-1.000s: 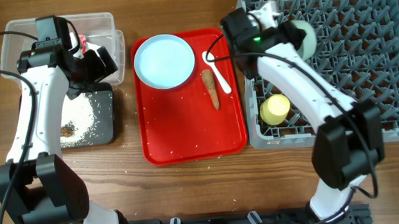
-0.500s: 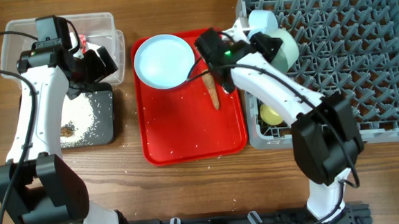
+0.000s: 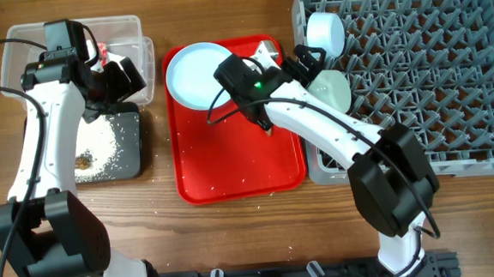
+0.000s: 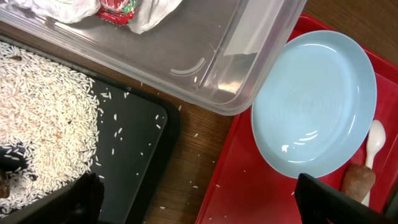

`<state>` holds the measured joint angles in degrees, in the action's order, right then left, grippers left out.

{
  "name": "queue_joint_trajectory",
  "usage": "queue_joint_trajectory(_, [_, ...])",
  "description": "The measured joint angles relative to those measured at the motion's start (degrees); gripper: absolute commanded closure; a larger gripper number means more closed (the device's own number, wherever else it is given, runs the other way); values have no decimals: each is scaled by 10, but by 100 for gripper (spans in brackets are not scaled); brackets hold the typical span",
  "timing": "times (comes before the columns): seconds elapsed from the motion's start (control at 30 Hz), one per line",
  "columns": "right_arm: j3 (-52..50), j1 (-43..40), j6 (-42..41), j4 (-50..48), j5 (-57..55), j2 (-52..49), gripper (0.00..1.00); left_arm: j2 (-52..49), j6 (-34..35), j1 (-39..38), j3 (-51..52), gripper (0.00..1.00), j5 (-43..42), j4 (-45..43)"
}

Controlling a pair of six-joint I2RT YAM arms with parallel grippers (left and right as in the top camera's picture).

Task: Sort waste into correct bins and load items into the dishwasher rack
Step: 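Reach the right gripper to the light-blue plate rim and grasp it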

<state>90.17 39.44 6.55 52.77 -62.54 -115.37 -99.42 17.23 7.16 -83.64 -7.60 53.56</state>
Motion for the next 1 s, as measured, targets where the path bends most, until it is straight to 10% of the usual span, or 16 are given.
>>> queue_joint_trajectory(0.17, [42,0,0,-53,113,47,0,0,0,0,0,0,0,0])
queue_joint_trajectory(0.47, [66,-1,-43,-178,632,139,1,0,0,0,0,0,0,0])
queue_joint_trajectory(0.63, [66,-1,-69,-200,650,127,11,0,0,0,0,0,0,0])
queue_joint_trajectory(1.0, [66,-48,-221,-213,596,13,0,0,0,0,0,0,0,0])
